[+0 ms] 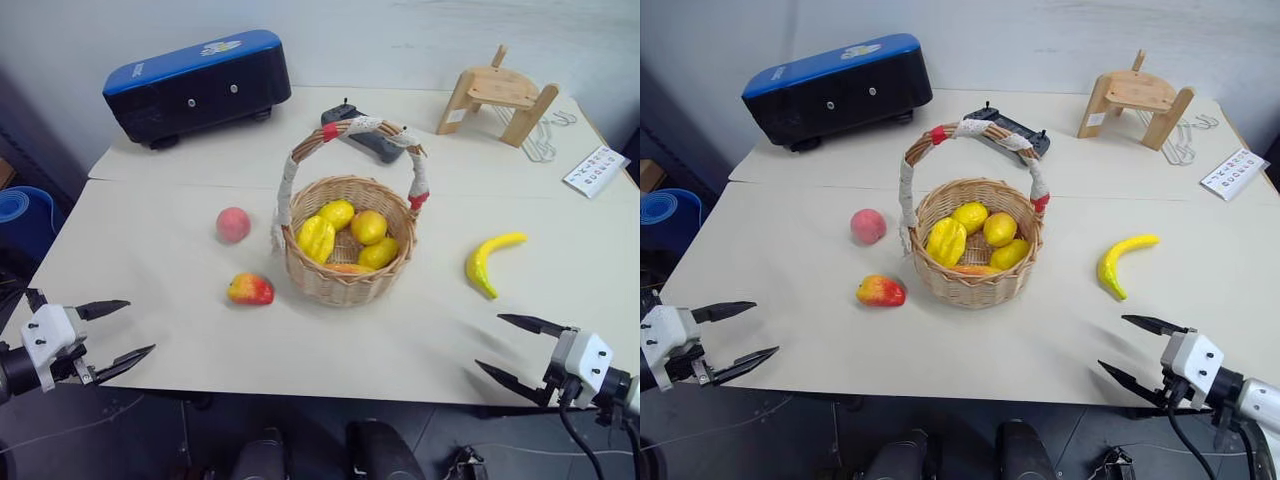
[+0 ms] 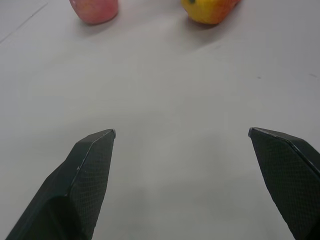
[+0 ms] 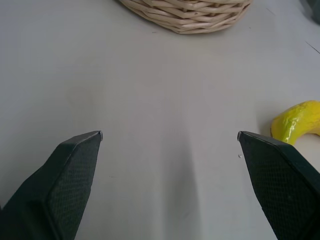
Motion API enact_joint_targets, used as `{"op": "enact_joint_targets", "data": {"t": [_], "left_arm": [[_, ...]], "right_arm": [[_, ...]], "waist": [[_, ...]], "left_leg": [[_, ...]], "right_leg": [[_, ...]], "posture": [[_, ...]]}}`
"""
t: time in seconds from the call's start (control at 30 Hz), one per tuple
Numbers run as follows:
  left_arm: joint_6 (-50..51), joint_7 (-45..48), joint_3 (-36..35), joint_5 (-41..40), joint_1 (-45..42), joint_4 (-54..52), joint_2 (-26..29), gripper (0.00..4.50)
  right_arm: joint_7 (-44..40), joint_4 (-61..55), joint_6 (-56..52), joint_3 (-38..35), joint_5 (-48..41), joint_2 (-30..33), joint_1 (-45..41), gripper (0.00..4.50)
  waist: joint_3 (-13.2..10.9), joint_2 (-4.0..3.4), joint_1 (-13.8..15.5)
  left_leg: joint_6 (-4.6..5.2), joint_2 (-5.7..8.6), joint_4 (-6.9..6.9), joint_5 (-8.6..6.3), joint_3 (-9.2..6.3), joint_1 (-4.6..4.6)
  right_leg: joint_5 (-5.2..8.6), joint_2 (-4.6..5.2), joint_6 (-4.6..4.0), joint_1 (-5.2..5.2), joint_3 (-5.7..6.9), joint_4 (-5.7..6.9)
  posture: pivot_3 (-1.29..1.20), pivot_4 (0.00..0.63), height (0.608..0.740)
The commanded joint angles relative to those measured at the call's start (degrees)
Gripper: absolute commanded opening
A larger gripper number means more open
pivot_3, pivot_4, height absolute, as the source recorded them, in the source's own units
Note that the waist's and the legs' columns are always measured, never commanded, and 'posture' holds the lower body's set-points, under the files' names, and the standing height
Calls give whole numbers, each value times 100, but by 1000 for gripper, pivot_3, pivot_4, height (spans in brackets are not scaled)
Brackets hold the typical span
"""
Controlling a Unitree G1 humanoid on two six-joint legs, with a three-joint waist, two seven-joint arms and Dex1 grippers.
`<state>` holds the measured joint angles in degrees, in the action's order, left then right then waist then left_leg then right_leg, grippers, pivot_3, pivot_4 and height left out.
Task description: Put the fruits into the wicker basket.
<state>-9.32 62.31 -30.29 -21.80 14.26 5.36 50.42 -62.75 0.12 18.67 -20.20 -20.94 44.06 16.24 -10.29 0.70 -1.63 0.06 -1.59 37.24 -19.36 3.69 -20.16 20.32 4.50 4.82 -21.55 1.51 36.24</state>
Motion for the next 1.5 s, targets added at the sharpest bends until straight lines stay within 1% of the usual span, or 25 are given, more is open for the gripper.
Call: {"op": "enact_joint_targets", "data": {"t": [0.03,0.13,0.3,0.37,0.43,0.5,0.53,0.63,0.7,0.8,0.9,0.97,1.07,1.1,1.17,1.23,1.3,1.4,1.5], "left_arm": [[-1,-34,-122,-72,8,-158,-12,4500],[185,-60,-180,-121,45,-175,24,4500],[560,206,-193,-382,-23,-94,112,4500],[790,410,-222,-618,-74,-141,144,4500],[1149,430,-215,-672,-86,-188,251,4500],[1514,539,-250,-799,-47,-256,368,4500],[1598,595,-263,-824,-36,-258,408,4500],[1800,657,-330,-850,-68,-170,480,4500],[1867,682,-377,-825,-129,-8,539,4500],[1749,729,-398,-632,-228,469,663,4500],[1464,751,-344,-333,-313,1087,813,4500],[1425,761,-327,-290,-445,1408,881,4500],[1698,904,-296,-494,-592,1176,893,4500],[1890,918,-239,-649,-714,893,857,4500],[2131,873,71,-828,-1131,276,770,4500],[2245,827,390,-862,-1528,-93,690,4500],[2297,902,1150,-707,-2284,-335,500,4500],[2176,1129,2151,-280,-3168,-225,211,4500],[1852,1257,2799,149,-3761,232,-104,4500]], "right_arm": [[-14,-58,45,18,-36,0,-43,4474],[-33,-99,-32,36,-90,1,-46,4474],[-58,-346,-51,153,-161,-71,19,4474],[-74,-528,-70,173,-367,-178,-4,4474],[-83,-651,-212,203,-459,-204,-5,4474],[-93,-1047,-293,245,-967,-440,-73,4474],[36,-1310,-431,259,-1200,-569,-81,4474],[151,-1995,-1070,393,-1627,-593,10,4474],[354,-2373,-1283,428,-1769,-650,-89,4474],[696,-2749,-1466,444,-1829,-751,-437,4474],[737,-2938,-1526,517,-1799,-788,-649,4474],[739,-3071,-1564,601,-1781,-803,-757,4474],[858,-3225,-1602,685,-1752,-868,-864,4474],[891,-3257,-1622,691,-1743,-888,-885,4474],[905,-3284,-1657,696,-1740,-884,-905,4474],[901,-3290,-1685,709,-1744,-860,-919,4474],[776,-3276,-1654,741,-1738,-834,-847,4474],[668,-3229,-1658,768,-1725,-803,-831,4474],[674,-3200,-1694,761,-1702,-802,-865,4474]], "waist": [[0,0,-5],[0,0,-7],[0,0,-3],[0,0,-2],[0,0,-5],[0,1,-7],[0,1,-11],[0,0,-11],[1,1,-4],[1,2,-14],[2,2,-11],[2,3,-6],[4,7,5],[5,9,9],[10,19,36],[11,20,68],[11,18,83],[11,18,104],[10,16,16]], "left_leg": [[0,0,0,0,0,0],[-1,0,-1,0,0,2],[1,0,7,0,0,2],[1,0,8,0,0,2],[1,0,9,0,-1,4],[1,0,9,0,-1,5],[1,-1,8,0,-3,5],[0,-1,7,1,-4,6],[0,-1,8,0,-5,5],[0,-1,9,0,-6,5],[1,-1,7,0,-6,5],[0,0,2,0,-6,5],[-2,-1,6,0,-8,-3],[-2,0,7,0,-11,-4],[-3,3,13,0,-21,-6],[-3,7,21,0,-38,-8],[-7,9,21,3,-37,-7],[-23,10,26,15,-33,-6],[-23,2,37,17,-12,-5]], "right_leg": [[0,0,0,0,0,2],[0,0,0,-1,0,7],[0,0,0,-1,0,18],[0,0,0,-1,0,21],[0,0,0,-1,0,25],[0,0,0,-1,0,27],[0,0,0,-1,0,28],[0,0,0,-4,1,36],[0,0,0,-4,1,37],[0,0,0,-4,1,35],[1,0,-3,-7,2,35],[0,0,-3,-12,4,36],[0,1,-2,-19,11,44],[-1,4,-1,-19,14,48],[-1,8,0,-17,17,54],[-1,10,0,-6,19,54],[-1,10,0,-3,17,49],[-2,4,1,-3,18,58],[-3,-9,4,-8,19,81]], "posture": [[0,150,740],[0,150,740],[0,150,740],[0,150,740],[0,150,740],[0,150,740],[0,150,740],[0,150,740],[0,150,740],[0,150,740],[0,150,740],[0,150,740],[0,150,740],[0,150,740],[0,150,740],[0,150,740],[0,150,740],[0,150,740],[0,150,740]]}}
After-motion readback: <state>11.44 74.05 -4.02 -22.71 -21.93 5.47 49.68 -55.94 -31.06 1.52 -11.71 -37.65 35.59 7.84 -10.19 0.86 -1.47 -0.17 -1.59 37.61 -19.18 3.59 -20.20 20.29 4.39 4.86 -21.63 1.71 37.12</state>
